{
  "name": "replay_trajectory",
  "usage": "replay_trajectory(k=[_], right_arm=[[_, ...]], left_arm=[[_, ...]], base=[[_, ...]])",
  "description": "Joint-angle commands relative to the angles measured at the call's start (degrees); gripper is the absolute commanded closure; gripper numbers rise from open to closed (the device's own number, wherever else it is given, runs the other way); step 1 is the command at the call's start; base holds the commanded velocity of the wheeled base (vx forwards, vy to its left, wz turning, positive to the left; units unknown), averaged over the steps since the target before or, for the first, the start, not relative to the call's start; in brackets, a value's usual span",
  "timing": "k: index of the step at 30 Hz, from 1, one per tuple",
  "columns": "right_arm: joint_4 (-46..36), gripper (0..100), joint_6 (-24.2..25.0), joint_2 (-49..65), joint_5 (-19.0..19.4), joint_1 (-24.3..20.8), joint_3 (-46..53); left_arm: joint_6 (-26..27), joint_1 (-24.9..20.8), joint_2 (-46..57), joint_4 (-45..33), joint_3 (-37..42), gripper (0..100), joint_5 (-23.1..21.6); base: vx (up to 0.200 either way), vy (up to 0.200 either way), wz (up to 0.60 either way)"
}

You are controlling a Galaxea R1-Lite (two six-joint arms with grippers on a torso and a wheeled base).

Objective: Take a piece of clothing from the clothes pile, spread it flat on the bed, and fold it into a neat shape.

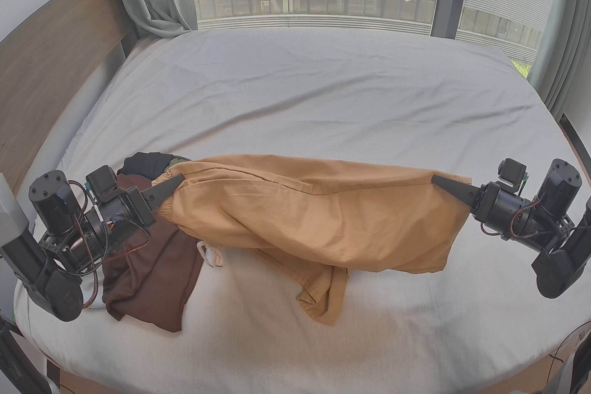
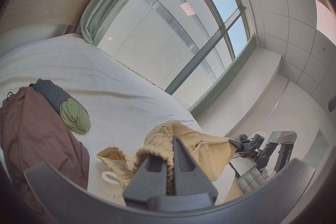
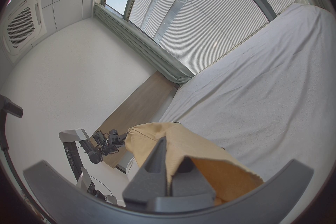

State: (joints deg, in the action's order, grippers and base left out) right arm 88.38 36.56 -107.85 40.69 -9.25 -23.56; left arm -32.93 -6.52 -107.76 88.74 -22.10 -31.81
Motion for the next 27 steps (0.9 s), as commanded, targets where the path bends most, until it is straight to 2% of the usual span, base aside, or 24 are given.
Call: replay_trajectory(k=[1,27], right_arm=[[0.0,100,-0.1,0.4,0.4,0.8,0.0],[0.0,100,0.2,1.0,1.1,4.2,-1.8]], left_arm=[[0.0,0.1,0.1,0.0,0.0,100,0.0],[0.0,1.6,0.7,0.0,0.0,100,-0.1]], base=[[0.0,0.0,0.0],[0.0,0.0,0.0]])
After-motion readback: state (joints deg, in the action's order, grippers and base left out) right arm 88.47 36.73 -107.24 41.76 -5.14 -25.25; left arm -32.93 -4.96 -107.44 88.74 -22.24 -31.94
